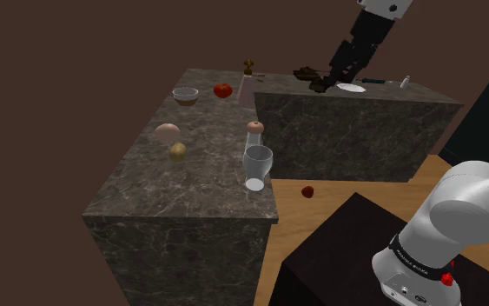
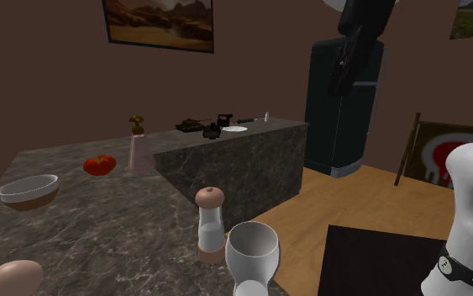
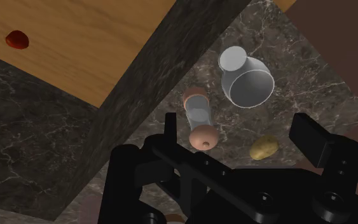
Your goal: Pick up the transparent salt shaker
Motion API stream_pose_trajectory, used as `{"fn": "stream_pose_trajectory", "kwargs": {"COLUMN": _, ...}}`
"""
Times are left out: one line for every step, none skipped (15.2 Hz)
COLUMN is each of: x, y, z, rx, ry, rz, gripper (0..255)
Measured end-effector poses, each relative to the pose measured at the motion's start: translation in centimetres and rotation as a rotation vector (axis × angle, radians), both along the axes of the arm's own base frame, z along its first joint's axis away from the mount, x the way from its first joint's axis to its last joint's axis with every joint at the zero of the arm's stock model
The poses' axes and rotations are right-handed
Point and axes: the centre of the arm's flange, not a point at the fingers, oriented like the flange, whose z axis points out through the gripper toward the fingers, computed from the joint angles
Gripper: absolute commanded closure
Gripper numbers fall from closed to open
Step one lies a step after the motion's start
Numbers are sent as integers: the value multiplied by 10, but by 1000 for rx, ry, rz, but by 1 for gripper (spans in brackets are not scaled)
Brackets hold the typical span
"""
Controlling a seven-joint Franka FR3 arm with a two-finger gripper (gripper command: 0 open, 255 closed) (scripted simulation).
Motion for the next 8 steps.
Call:
{"fn": "stream_pose_trajectory", "kwargs": {"x": 0, "y": 0, "z": 0, "rx": 0, "ry": 0, "rz": 0, "gripper": 0}}
{"fn": "stream_pose_trajectory", "kwargs": {"x": 4, "y": 1, "z": -3, "rx": -4, "ry": -1, "rz": 2, "gripper": 0}}
{"fn": "stream_pose_trajectory", "kwargs": {"x": 11, "y": 3, "z": -10, "rx": -11, "ry": -1, "rz": 5, "gripper": 0}}
{"fn": "stream_pose_trajectory", "kwargs": {"x": 20, "y": 6, "z": -17, "rx": -18, "ry": -3, "rz": 8, "gripper": 0}}
{"fn": "stream_pose_trajectory", "kwargs": {"x": 29, "y": 10, "z": -23, "rx": -26, "ry": -5, "rz": 12, "gripper": 0}}
{"fn": "stream_pose_trajectory", "kwargs": {"x": 35, "y": 10, "z": -34, "rx": -34, "ry": -6, "rz": 16, "gripper": 0}}
{"fn": "stream_pose_trajectory", "kwargs": {"x": 45, "y": 13, "z": -42, "rx": -43, "ry": -9, "rz": 20, "gripper": 0}}
{"fn": "stream_pose_trajectory", "kwargs": {"x": 53, "y": 16, "z": -53, "rx": -52, "ry": -10, "rz": 24, "gripper": 0}}
